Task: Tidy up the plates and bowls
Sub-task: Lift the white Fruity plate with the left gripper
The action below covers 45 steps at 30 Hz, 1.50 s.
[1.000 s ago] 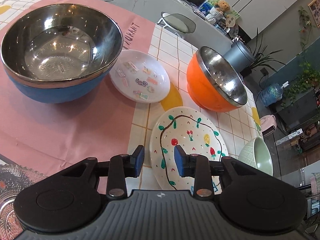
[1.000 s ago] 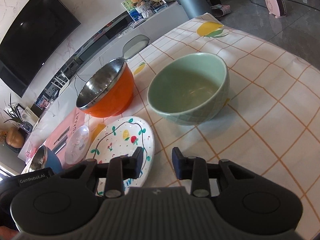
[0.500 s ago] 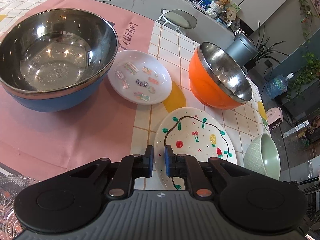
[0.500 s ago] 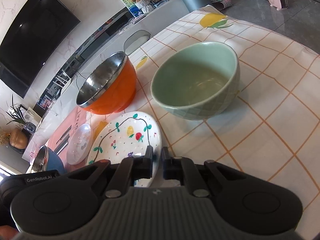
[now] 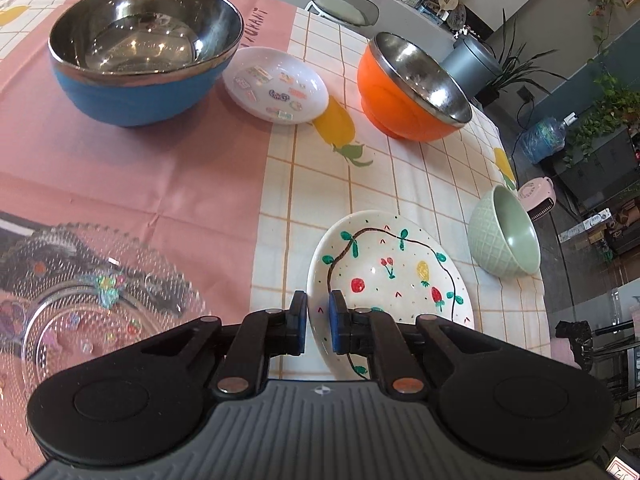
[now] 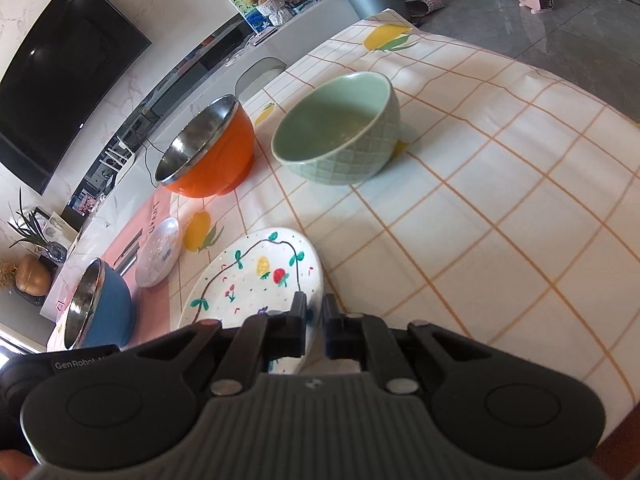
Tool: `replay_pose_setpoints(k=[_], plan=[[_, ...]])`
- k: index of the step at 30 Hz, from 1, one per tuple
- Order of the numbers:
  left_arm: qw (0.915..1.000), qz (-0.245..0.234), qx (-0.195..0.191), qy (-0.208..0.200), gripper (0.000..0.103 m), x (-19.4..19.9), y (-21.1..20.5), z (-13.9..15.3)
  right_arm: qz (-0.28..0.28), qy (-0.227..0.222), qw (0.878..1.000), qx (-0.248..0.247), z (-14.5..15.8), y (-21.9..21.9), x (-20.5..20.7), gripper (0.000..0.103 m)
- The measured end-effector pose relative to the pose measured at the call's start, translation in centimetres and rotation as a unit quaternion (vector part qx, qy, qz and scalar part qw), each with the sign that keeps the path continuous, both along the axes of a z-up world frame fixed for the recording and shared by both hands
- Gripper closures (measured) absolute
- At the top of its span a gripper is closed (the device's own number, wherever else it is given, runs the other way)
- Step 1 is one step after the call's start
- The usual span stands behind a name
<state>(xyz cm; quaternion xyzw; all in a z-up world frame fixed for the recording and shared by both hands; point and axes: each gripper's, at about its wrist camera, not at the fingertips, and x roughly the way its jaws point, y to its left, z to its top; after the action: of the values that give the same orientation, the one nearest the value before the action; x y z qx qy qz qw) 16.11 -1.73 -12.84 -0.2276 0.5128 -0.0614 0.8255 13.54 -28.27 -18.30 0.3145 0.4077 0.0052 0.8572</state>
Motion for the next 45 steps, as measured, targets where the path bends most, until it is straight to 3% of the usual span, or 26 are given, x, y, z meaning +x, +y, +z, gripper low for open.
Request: replay_pose_setpoints(k=[15, 21, 22, 24, 25, 27, 33, 38, 45], plan=[[0.9986, -0.048, -0.011, 0.017, 0.092, -6.0, -0.1, -0.2, 0.0, 0.021, 1.0, -0.014, 0.3, -0.8, -7.4, 0.098], [0.9988, -0.046, -0.012, -0.016, 0.092, -6.7, 0.2, 0.1, 0.007, 0.019, 1.0, -0.019, 0.0, -0.6, -7.9, 0.093], [0.9987, -0.044, -0.008, -0.025, 0.09, -6.7, 0.2, 0.1, 0.008, 0.016, 1.0, -0.019, 0.1, -0.6, -7.9, 0.091], [0.9988, -0.04, -0.003, -0.029, 0.071, -6.6, 0.3, 0.1, 0.008, 0.008, 1.0, -0.02, 0.1, -0.8, -7.9, 0.088], [0.9989, -0.036, -0.004, -0.03, 0.07, -6.4, 0.3, 0.0, 0.008, 0.001, 1.0, -0.019, 0.2, -0.9, -7.8, 0.08], [0.9987, -0.037, -0.008, -0.034, 0.069, -6.2, 0.3, -0.1, 0.007, -0.012, 1.0, -0.018, 0.3, -1.1, -7.7, 0.074], [0.9967, -0.055, 0.007, -0.059, 0.068, -6.1, -1.0, -0.4, 0.011, -0.032, 0.999, -0.013, -0.3, -1.6, -7.0, 0.074], [0.9927, -0.076, 0.033, -0.088, 0.068, -6.8, -2.1, -0.4, 0.015, -0.042, 0.999, 0.008, -1.4, -1.5, -7.2, 0.082], [0.9877, -0.079, 0.06, -0.121, 0.077, -7.9, -2.6, -0.7, 0.01, -0.065, 0.998, 0.021, -1.9, -1.7, -7.9, 0.083]])
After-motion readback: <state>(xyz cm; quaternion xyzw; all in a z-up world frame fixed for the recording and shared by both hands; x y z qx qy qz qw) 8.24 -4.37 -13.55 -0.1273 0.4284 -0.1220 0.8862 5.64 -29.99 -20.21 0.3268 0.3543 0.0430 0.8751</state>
